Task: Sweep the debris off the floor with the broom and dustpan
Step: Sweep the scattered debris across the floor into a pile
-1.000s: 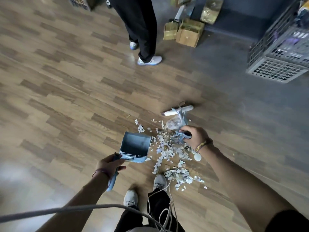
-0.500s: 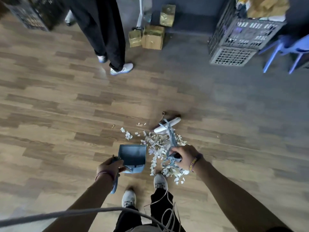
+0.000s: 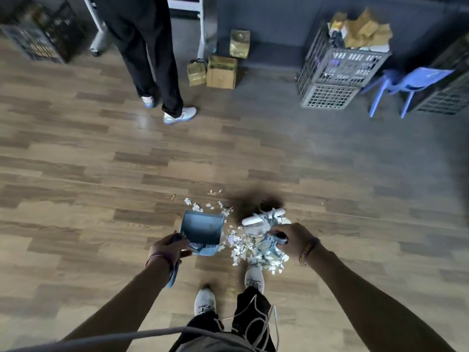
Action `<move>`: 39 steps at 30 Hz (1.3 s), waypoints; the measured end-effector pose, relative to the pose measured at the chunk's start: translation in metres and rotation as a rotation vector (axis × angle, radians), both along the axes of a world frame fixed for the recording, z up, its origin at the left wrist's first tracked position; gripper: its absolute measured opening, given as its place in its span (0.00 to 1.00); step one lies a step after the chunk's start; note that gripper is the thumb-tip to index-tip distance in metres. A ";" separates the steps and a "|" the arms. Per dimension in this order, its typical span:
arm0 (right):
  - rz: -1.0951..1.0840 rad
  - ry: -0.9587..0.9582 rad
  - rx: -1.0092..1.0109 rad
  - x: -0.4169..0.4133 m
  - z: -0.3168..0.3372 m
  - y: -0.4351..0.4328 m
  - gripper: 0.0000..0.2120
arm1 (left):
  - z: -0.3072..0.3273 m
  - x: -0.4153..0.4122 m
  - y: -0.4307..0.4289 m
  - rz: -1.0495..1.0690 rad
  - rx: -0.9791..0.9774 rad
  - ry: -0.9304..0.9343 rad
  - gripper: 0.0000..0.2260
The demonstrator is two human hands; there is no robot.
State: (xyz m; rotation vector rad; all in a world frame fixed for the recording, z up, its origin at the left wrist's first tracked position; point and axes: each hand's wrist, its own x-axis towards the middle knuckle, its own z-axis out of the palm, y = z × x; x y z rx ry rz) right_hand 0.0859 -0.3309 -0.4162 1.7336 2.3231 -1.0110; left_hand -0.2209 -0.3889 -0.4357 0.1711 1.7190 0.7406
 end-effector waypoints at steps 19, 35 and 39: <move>0.398 0.210 0.035 -0.186 -0.012 0.113 0.16 | 0.001 -0.077 -0.023 0.376 0.013 0.079 0.08; 0.711 0.025 -0.108 -0.152 -0.055 0.129 0.15 | -0.032 -0.047 -0.022 0.568 -0.093 0.096 0.12; 0.678 -0.013 -0.091 -0.099 -0.046 0.118 0.17 | -0.031 -0.021 0.000 0.528 -0.095 0.086 0.13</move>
